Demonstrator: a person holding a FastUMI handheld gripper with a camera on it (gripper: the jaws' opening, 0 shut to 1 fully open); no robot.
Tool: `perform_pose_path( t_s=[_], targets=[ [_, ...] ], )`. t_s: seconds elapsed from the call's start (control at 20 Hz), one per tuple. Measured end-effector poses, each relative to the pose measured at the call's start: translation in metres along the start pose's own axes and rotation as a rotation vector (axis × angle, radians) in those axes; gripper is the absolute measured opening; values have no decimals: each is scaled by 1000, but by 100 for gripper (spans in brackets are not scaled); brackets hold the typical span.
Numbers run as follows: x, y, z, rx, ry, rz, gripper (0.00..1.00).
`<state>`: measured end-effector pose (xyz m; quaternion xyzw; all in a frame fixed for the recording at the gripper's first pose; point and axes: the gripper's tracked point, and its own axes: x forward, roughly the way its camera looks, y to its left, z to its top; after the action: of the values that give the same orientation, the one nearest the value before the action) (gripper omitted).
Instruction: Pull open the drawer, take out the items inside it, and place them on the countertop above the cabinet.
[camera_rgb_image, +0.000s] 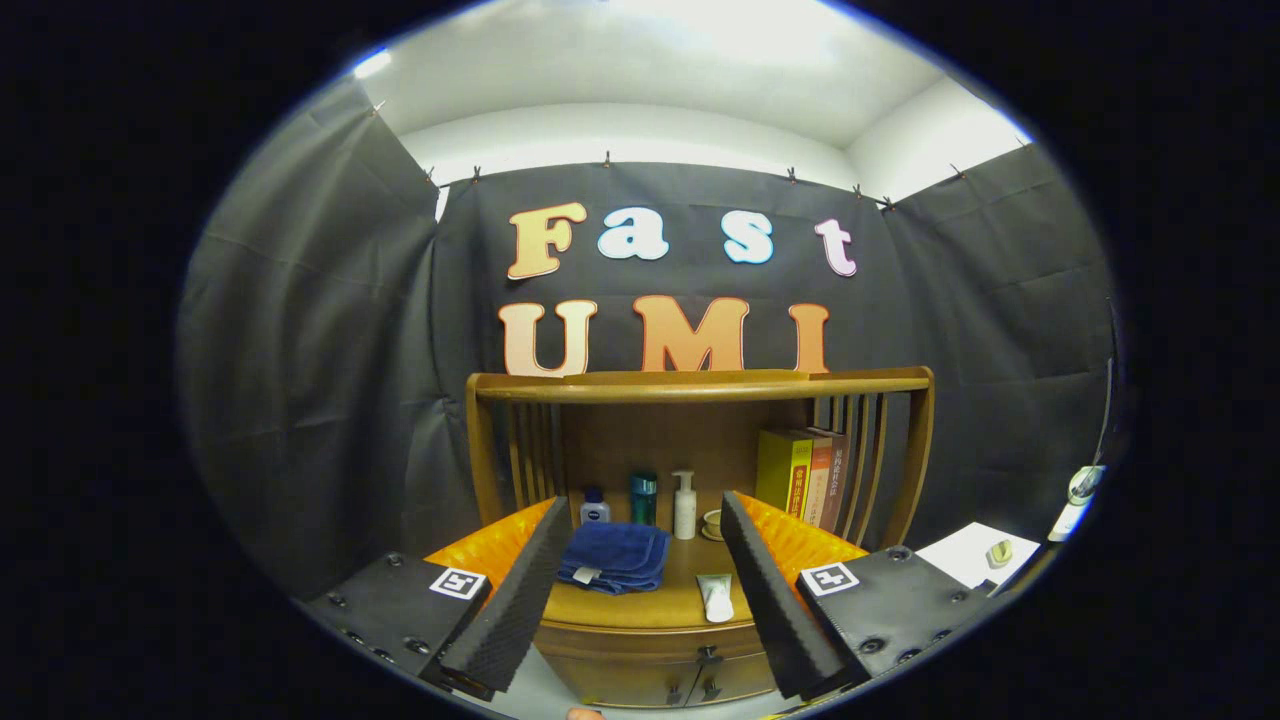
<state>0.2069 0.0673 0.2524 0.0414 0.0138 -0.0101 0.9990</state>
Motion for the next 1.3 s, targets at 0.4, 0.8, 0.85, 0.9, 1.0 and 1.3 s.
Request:
perform_pose_path(
  t_s=[0.4, 0.8, 0.85, 0.9, 1.0, 1.3],
  targets=[
    [-17, 26, 41, 30, -53, 40, 99],
    [-15, 32, 33, 42, -36, 51, 99],
    [-16, 31, 30, 52, -30, 52, 99],
    [-16, 32, 30, 59, -28, 55, 99],
    [-16, 34, 35, 64, -37, 68, 98],
    [-15, 28, 37, 30, -40, 64, 99]
  ],
)
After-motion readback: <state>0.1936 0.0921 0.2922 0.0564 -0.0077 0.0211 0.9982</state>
